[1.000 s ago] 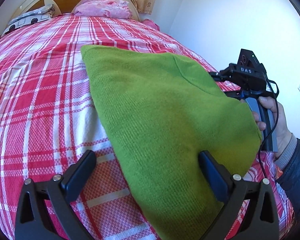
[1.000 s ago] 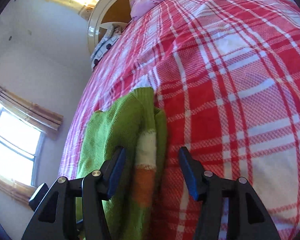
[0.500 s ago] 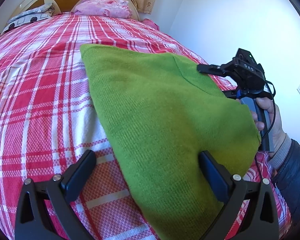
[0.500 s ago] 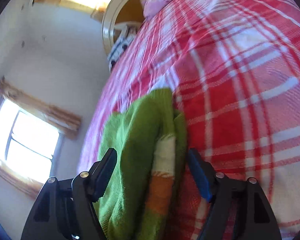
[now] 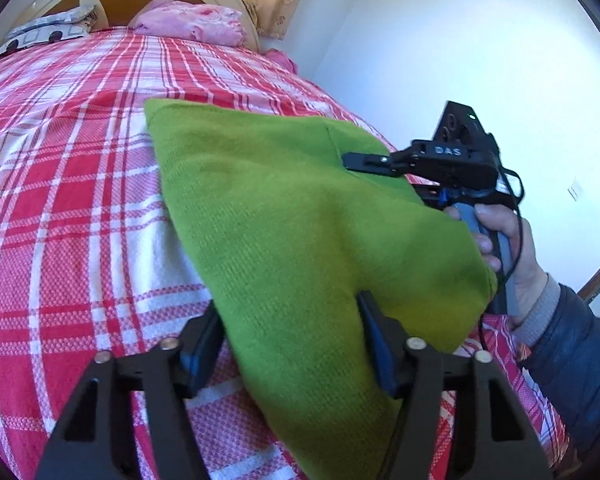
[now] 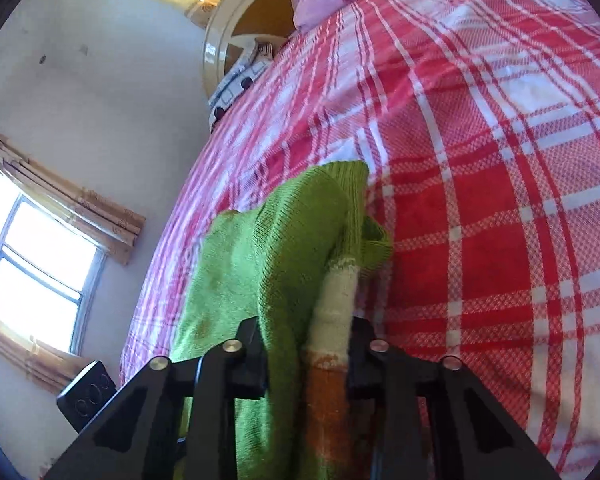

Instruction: Fold small clothes

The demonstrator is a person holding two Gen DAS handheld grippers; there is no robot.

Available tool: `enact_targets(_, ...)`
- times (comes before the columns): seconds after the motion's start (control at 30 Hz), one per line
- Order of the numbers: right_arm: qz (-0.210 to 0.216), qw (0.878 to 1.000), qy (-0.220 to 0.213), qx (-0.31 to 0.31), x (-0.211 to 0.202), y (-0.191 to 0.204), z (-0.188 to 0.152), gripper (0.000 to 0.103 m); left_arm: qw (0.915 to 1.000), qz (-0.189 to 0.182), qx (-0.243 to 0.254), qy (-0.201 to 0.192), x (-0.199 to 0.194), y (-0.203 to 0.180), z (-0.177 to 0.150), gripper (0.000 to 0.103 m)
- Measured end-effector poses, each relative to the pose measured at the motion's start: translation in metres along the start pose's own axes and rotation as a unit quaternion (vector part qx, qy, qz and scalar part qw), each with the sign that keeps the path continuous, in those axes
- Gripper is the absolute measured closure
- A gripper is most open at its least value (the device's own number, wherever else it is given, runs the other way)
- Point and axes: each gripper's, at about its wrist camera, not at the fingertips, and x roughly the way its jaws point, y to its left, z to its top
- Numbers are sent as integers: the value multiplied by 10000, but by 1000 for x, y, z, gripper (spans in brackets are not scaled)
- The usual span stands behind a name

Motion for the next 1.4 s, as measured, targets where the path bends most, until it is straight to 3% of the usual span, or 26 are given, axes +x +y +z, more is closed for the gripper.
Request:
enact_targets(0.07,60,9999,-127,-12,-5,8,-3,78,9999,24,49,-116,-7,-3,-1,56)
enact_targets(0.17,48,9997,-248,-47,-15,19,-10,79,9995,142,176,-202,-17,-12,-3,61)
enact_targets(0.73,271,9991,-94,-316,-10,85,-60,79,9984,459,291,-130,-75,-13,-31,65)
enact_targets(1.4,693,9956,220,-592,26,164,-111,79,9968,645,14,-467,-154,21,-66,66)
